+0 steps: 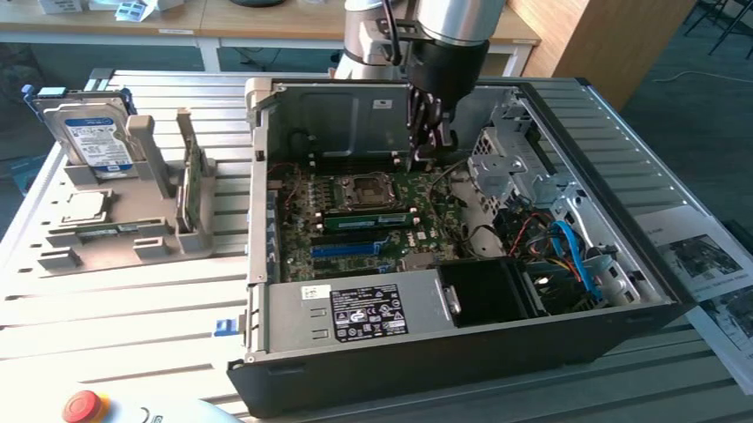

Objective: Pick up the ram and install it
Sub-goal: 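Press down the ram until it locks into place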

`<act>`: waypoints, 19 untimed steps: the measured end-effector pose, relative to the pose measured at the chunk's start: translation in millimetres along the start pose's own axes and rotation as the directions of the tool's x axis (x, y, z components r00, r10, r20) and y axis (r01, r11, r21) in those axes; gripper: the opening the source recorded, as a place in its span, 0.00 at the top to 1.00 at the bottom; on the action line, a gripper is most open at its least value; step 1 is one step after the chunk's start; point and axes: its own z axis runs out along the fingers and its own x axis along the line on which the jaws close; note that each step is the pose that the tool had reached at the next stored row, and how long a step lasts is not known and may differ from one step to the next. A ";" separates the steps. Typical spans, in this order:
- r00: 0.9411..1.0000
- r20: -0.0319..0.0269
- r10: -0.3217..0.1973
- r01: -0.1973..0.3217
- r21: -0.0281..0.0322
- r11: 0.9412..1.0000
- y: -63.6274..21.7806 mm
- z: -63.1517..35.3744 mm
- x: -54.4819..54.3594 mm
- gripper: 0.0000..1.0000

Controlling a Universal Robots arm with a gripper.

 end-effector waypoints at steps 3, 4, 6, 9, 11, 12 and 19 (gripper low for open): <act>1.000 0.000 0.000 0.000 0.000 1.000 -0.1 2.6 -0.1 0.90; 1.000 0.000 0.000 0.000 0.000 1.000 -0.1 2.9 0.0 0.90; 1.000 0.000 0.000 0.000 0.000 1.000 -0.1 3.0 0.0 0.90; 1.000 0.000 0.000 0.000 0.000 1.000 -0.1 3.1 -0.1 0.90; 1.000 0.000 0.000 0.000 0.000 1.000 -0.1 3.4 -0.8 0.90; 1.000 0.000 0.000 0.000 0.000 1.000 -0.2 3.4 -1.2 0.90; 1.000 0.000 0.000 0.000 0.000 1.000 -1.3 3.7 -5.4 0.90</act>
